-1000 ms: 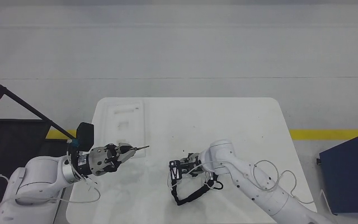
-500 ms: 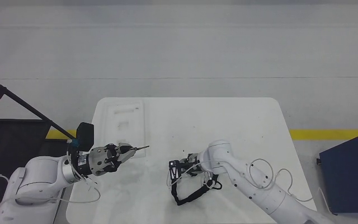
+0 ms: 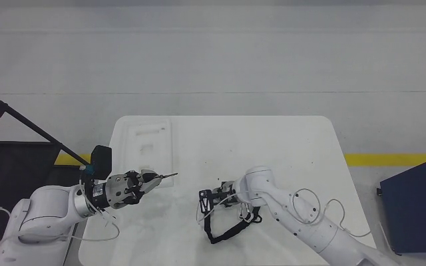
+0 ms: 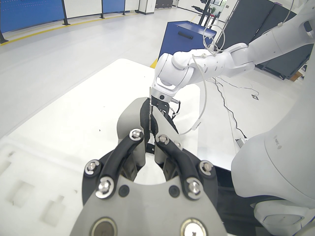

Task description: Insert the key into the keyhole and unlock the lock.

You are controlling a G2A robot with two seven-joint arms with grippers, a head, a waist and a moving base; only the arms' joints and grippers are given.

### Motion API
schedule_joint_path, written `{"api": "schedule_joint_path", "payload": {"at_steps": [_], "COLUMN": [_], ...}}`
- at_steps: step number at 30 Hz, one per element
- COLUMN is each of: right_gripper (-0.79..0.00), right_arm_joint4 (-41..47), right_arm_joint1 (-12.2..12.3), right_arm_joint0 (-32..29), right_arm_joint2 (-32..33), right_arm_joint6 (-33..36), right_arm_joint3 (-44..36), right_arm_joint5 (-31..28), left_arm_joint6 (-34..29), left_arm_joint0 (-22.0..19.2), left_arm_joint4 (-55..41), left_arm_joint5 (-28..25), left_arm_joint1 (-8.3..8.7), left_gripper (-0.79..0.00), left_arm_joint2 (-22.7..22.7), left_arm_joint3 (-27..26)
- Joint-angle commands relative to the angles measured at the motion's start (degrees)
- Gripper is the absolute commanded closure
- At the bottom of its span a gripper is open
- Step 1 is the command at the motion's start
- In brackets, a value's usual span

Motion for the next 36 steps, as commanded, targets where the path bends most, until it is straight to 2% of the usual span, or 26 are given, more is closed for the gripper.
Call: {"api": "schedule_joint_path", "payload": {"at_steps": [1,8,14,18,22,26,30,32,36], "right_gripper": [0.000,0.000,0.000,0.000,0.000,0.000,0.000,0.000,0.000], "right_arm_joint4": [-2.2,-12.0,-22.4,-25.2,-23.9,-18.9,-19.0,-17.9,-12.6], "right_arm_joint1": [0.3,2.0,4.2,5.6,6.7,7.5,8.1,8.2,8.7], "right_arm_joint0": [-0.3,-2.8,-5.8,-8.0,-9.1,-9.1,-8.3,-8.2,-7.7], "right_arm_joint2": [0.3,2.4,4.3,6.3,8.3,10.0,10.4,10.4,7.9], "right_arm_joint6": [-1.8,-14.8,-30.7,-42.7,-55.8,-70.6,-82.9,-91.2,-96.2], "right_arm_joint3": [-0.8,-5.1,-8.6,-9.0,-7.2,-2.8,0.8,2.4,3.0], "right_arm_joint5": [0.6,1.9,4.3,5.1,3.1,-1.7,-4.0,-4.3,0.7], "left_arm_joint6": [0.0,0.0,0.0,0.0,0.0,0.0,0.0,0.0,0.0], "left_arm_joint0": [0.0,0.0,0.0,0.0,0.0,0.0,0.0,0.0,0.0], "left_arm_joint4": [0.0,0.0,0.0,0.0,0.0,0.0,0.0,0.0,0.0], "left_arm_joint5": [0.0,0.0,0.0,0.0,0.0,0.0,0.0,0.0,0.0], "left_arm_joint1": [0.00,0.00,0.00,0.00,0.00,0.00,0.00,0.00,0.00], "left_gripper": [0.000,0.000,0.000,0.000,0.000,0.000,0.000,0.000,0.000], "left_arm_joint2": [0.0,0.0,0.0,0.0,0.0,0.0,0.0,0.0,0.0], "left_arm_joint3": [0.0,0.0,0.0,0.0,0.0,0.0,0.0,0.0,0.0]}}
